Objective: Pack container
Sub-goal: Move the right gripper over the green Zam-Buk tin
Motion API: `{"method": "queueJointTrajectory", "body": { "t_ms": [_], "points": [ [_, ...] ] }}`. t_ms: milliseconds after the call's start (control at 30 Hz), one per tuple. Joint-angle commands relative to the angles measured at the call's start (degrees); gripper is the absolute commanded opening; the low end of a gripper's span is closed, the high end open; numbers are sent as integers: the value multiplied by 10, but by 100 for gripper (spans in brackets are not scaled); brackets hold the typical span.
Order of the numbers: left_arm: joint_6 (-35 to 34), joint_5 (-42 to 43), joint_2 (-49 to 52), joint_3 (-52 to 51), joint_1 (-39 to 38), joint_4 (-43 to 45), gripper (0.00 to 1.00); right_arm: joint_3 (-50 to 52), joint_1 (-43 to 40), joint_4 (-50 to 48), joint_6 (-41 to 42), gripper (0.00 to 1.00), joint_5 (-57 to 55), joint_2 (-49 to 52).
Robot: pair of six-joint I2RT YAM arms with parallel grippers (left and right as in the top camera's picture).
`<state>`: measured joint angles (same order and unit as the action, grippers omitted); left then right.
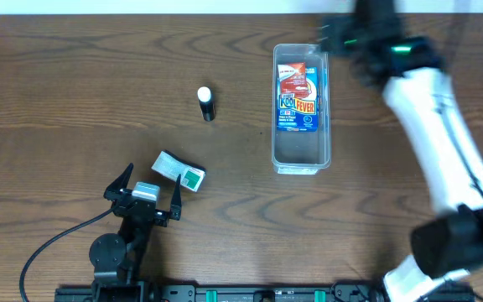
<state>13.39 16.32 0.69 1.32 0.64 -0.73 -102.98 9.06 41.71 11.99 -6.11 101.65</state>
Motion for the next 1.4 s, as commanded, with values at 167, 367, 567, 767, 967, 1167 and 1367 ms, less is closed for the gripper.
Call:
{"method": "queueJointTrajectory", "body": {
  "t_ms": [167, 367, 567, 767, 967, 1167, 1367],
  "points": [
    [3, 6, -1, -11, 3, -18, 98, 1, -179, 78, -135, 87, 45, 33],
    [3, 6, -1, -11, 3, -18, 98, 1, -229, 61, -192, 86, 94, 101],
    [3, 6, -1, -11, 3, -18, 98, 1, -255, 18, -200, 86, 94, 167],
    [3, 6, -1, -11, 3, -18, 98, 1, -279, -21, -209, 86, 96, 209],
    [3, 6, -1, -11, 3, -18, 98, 1, -282, -57, -209, 86, 96, 233],
    [3, 6, -1, -11, 3, -18, 98, 1, -279, -92, -193, 85, 96, 263],
    [3, 6, -1, -11, 3, -18, 98, 1, -278, -105, -193, 86, 94, 293]
  ]
}}
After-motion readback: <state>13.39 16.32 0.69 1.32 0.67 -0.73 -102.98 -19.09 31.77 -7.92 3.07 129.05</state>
